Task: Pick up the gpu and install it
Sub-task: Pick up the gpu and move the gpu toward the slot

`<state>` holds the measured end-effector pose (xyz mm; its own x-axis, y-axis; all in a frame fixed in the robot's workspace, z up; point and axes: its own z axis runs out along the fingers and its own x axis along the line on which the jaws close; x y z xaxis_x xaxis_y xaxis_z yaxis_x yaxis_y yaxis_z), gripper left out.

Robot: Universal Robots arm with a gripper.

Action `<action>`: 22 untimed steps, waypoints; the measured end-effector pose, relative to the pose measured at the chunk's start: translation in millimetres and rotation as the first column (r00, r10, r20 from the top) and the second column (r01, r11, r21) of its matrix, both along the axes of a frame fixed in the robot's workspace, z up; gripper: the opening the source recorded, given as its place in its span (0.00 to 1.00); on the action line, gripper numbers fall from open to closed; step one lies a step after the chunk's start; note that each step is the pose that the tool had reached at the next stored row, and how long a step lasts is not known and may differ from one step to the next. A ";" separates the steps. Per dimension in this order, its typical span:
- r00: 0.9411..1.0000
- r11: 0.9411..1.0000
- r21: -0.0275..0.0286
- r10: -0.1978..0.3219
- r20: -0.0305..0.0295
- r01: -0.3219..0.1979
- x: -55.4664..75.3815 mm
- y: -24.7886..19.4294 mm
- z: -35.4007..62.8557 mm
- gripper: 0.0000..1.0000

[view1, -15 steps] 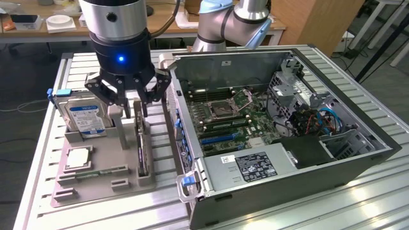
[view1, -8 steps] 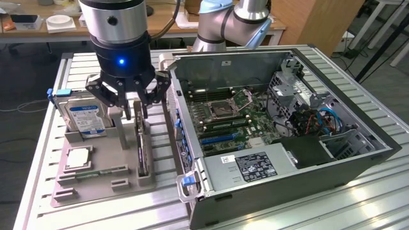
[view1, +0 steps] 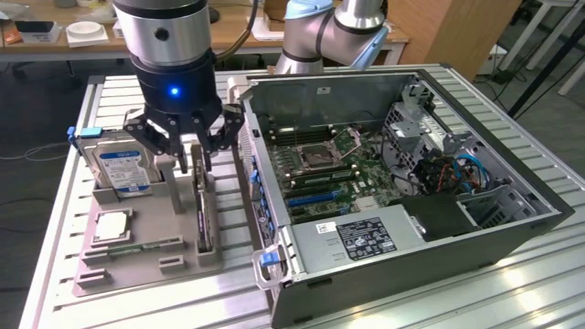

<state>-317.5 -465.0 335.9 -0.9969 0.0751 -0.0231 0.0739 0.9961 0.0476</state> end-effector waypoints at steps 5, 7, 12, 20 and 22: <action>1.000 1.000 0.000 0.000 0.000 0.000 0.0 0.0 -2.3 0.38; 1.000 1.000 0.000 0.000 0.000 0.000 0.0 0.0 -3.4 0.38; 1.000 1.000 0.000 0.000 0.000 0.000 0.0 0.0 -5.9 0.38; 1.000 1.000 0.000 0.000 0.000 0.000 0.0 0.0 -9.5 0.38; 1.000 1.000 0.000 0.000 0.000 0.000 0.0 0.0 -10.5 0.38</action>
